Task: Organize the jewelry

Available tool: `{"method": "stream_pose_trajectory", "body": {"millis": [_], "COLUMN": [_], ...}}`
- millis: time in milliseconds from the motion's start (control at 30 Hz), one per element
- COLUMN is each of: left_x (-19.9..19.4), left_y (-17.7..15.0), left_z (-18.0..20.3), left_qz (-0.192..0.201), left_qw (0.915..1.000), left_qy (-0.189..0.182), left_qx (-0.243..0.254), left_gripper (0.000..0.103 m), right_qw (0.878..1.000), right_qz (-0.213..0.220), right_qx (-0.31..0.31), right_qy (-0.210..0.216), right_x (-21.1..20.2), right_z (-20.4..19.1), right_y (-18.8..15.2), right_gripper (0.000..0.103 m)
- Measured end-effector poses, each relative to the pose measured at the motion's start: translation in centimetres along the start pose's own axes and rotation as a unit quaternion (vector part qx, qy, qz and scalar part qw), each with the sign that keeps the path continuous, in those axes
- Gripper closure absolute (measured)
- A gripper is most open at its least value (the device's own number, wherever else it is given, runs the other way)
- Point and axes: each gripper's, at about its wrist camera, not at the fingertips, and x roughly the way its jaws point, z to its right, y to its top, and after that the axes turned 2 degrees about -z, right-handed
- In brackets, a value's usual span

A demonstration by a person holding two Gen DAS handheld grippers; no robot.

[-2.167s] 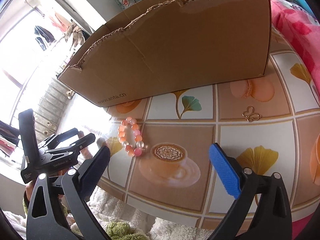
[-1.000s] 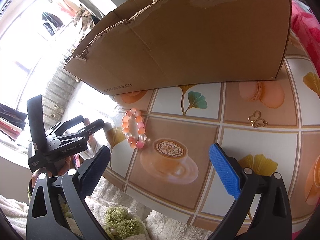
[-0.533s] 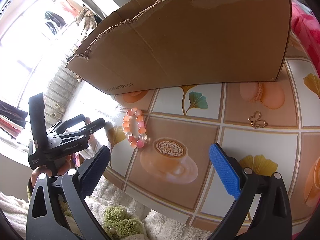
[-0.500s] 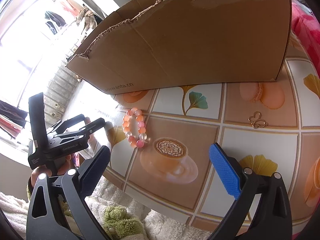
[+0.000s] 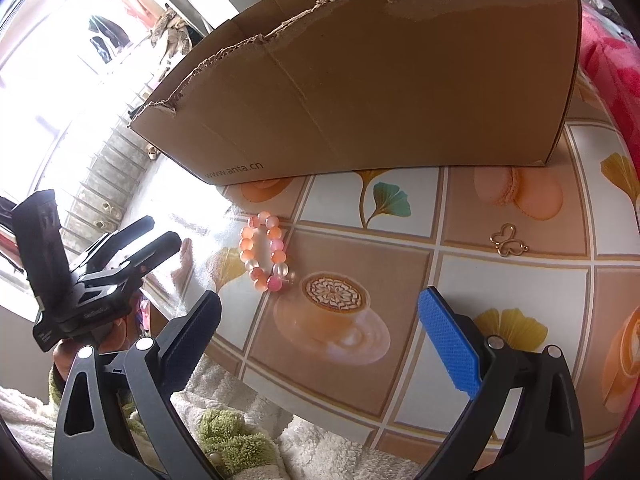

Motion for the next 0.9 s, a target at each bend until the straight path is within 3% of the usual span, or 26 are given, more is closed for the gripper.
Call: {"method": "stream_pose_trajectory", "body": {"millis": [133, 233, 300, 400, 500, 667, 900], "left_x": [-0.9, -0.6, 0.1, 0.8, 1.7, 3.3, 4.0], "left_y": [0.1, 0.3, 0.4, -0.1, -0.2, -0.6, -0.9], "left_z": [3.4, 6.2, 7.7, 9.8, 11.0, 11.8, 10.2], "left_qz": [0.027, 0.034, 0.028, 0.017, 0.003, -0.032, -0.061], "left_qw": [0.9967, 0.9924, 0.9902, 0.987, 0.9826, 0.9775, 0.9797], "left_qy": [-0.051, -0.066, -0.066, -0.064, -0.07, -0.07, -0.053], "left_qx": [0.057, 0.098, 0.119, 0.147, 0.172, 0.196, 0.183], "left_gripper": [0.009, 0.022, 0.038, 0.052, 0.06, 0.062, 0.062], "right_qw": [0.999, 0.998, 0.997, 0.997, 0.997, 0.996, 0.994], "right_qz": [0.036, 0.057, 0.065, 0.074, 0.08, 0.085, 0.102], "right_qx": [-0.008, -0.014, -0.016, -0.009, 0.004, 0.019, 0.014], "right_qy": [-0.008, -0.022, -0.027, -0.024, -0.016, -0.01, -0.035], "right_x": [-1.5, -2.7, -3.2, -3.8, -4.0, -4.0, -4.5], "right_z": [0.4, 0.9, 1.4, 2.3, 3.4, 5.2, 6.3], "right_y": [-0.3, -0.4, -0.4, -0.3, -0.3, -0.2, 0.2], "right_gripper": [0.012, 0.016, 0.017, 0.018, 0.02, 0.022, 0.031]}}
